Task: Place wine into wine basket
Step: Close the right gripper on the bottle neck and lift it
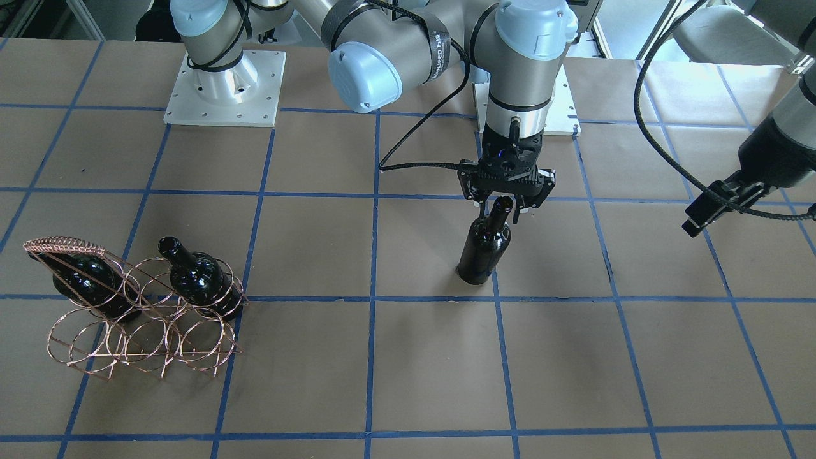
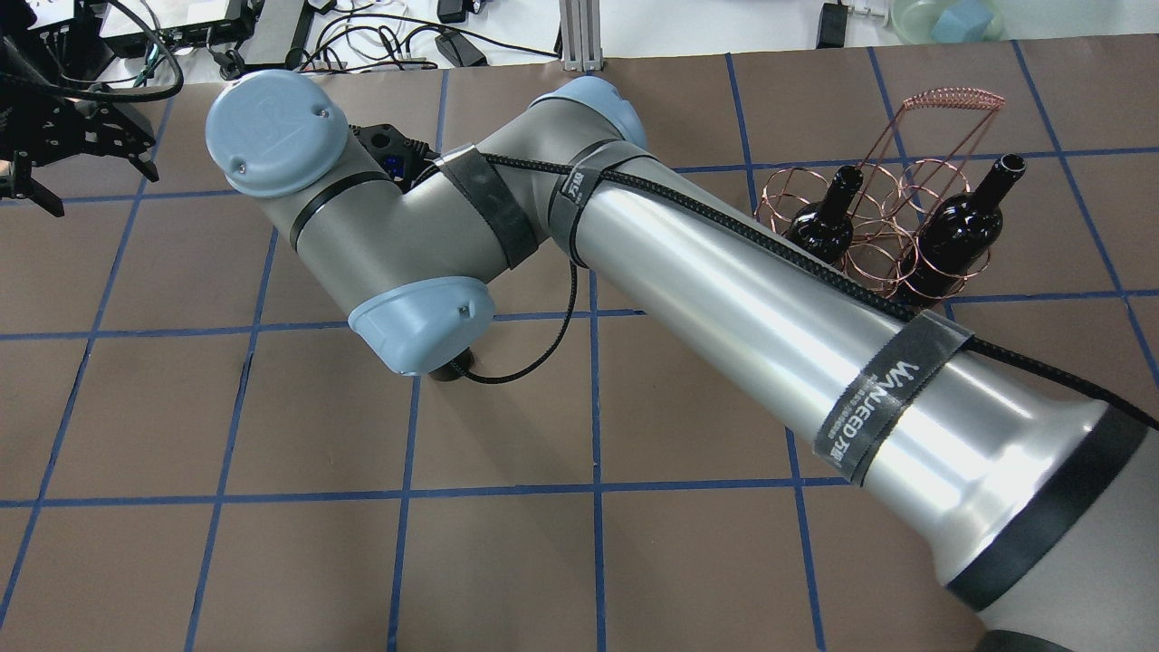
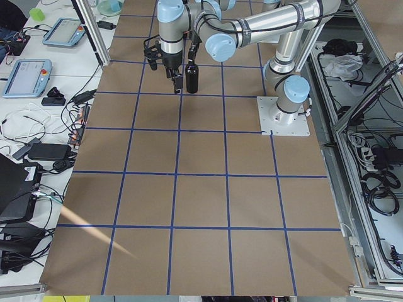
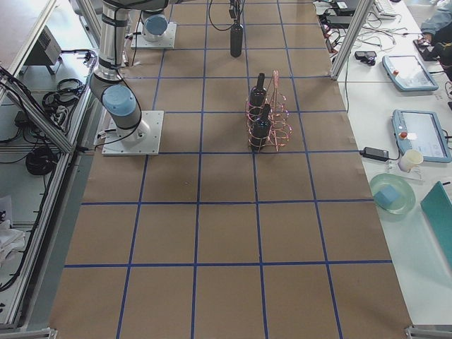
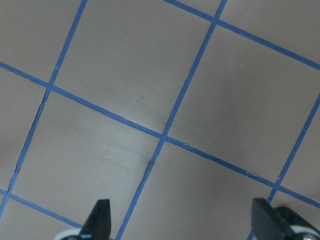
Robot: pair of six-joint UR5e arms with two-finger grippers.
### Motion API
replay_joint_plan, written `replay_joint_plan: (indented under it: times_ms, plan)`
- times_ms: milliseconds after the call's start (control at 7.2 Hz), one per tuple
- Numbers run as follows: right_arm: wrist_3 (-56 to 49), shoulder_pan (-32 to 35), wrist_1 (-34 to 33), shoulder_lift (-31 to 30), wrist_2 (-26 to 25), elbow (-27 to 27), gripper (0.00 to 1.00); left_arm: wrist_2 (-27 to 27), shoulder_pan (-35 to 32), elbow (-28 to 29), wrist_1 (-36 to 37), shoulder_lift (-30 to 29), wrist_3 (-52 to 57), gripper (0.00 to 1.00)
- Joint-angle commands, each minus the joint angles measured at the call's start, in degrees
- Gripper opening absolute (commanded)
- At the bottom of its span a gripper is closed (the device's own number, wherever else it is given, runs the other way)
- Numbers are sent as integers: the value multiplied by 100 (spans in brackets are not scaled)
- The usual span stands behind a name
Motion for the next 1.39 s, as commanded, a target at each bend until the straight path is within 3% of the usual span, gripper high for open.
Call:
replay_joint_plan:
  times_ms: [0, 278, 694, 972, 1250]
  plan:
    - [13, 0, 5, -2, 59, 5, 27, 0, 0, 0, 0, -3, 0, 100]
    - [-4, 0, 57, -37, 51, 5, 19, -9, 0, 0, 0, -3, -9, 100]
    - [-258, -166, 663, -651, 34, 22, 11, -9, 0, 0, 0, -3, -9, 100]
    - [-984, -735, 1572, -1246, -36, 162, 5, -18, -9, 0, 0, -3, 0, 100]
    - [-2115, -1560, 1947, -2212, -185, 827, 4, -26, -166, 0, 0, 5, -9, 100]
